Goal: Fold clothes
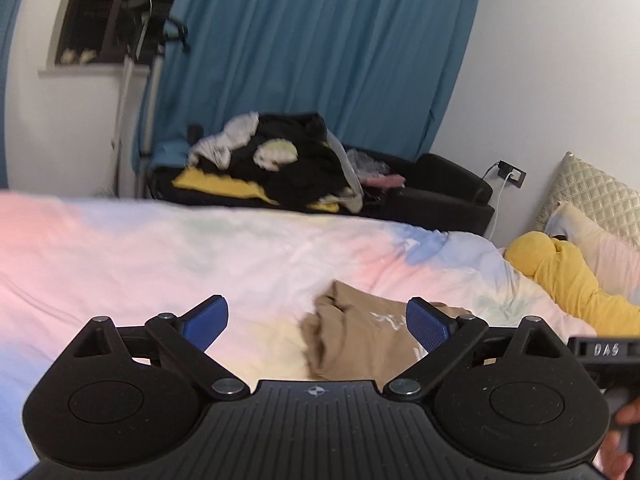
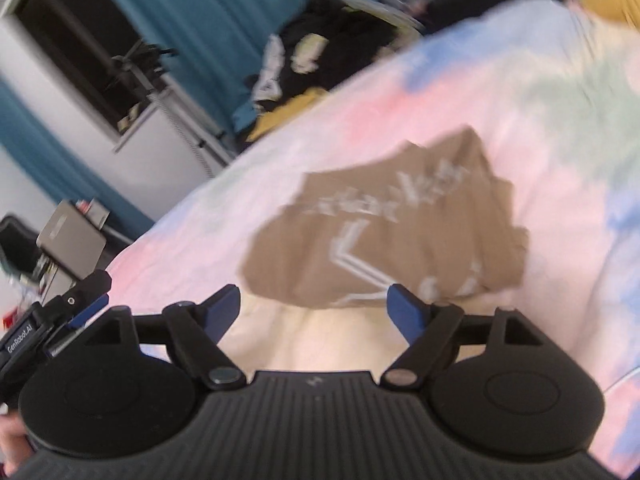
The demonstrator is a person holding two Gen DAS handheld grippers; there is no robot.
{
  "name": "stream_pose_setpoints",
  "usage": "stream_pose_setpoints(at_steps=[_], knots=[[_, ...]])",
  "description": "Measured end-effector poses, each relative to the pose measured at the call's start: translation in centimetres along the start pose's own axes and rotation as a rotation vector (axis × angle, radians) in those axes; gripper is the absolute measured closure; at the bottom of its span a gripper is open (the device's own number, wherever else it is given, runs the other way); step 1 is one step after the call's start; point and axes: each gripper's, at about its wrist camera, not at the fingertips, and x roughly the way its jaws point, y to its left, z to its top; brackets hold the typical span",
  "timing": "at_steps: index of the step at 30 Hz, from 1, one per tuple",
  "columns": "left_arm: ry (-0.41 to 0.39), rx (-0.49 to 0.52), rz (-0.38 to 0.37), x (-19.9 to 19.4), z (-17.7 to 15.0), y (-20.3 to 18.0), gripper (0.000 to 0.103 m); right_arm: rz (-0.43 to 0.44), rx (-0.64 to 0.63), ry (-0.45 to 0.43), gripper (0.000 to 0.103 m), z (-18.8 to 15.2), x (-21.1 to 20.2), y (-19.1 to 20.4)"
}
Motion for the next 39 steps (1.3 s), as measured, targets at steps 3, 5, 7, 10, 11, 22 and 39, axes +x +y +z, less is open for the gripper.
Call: stream_pose_setpoints(at_steps=[3,5,7,10,11,22,39], knots=[[-0.023,0.034,0.023,-3.4,0.8,1.0,0.002,0.019,-0.074,-0.026,0.021,-0.1,-0.7,4.1],[-0.038,0.056,0.039,-5.7,1.3,1.7,0.001,0.029,-0.140,-0.053,0.021,-0.2,-0.9,7.2],[-0.047,0.063,0.067,-7.4,1.5,2.9,0.000,0.042,-0.210,-0.083,0.021,-1.0,-1.3,10.0],[-0.056,0.067,0.135,-9.2,1.2,4.8,0.000,0.067,-0.282,-0.113,0.021,-2.5,-1.4,13.8],[-0.067,0.075,0.164,-9.5,0.9,5.3,0.000,0.076,-0.302,-0.121,0.021,-3.0,-1.3,14.9],[-0.116,0.064,0.310,-10.1,-3.3,8.0,0.000,0.131,-0.445,-0.256,0.019,-6.2,1.4,19.0],[-0.064,0.002,0.330,-6.7,-6.3,10.2,0.000,0.107,-0.466,-0.245,0.018,-7.8,7.0,15.9]])
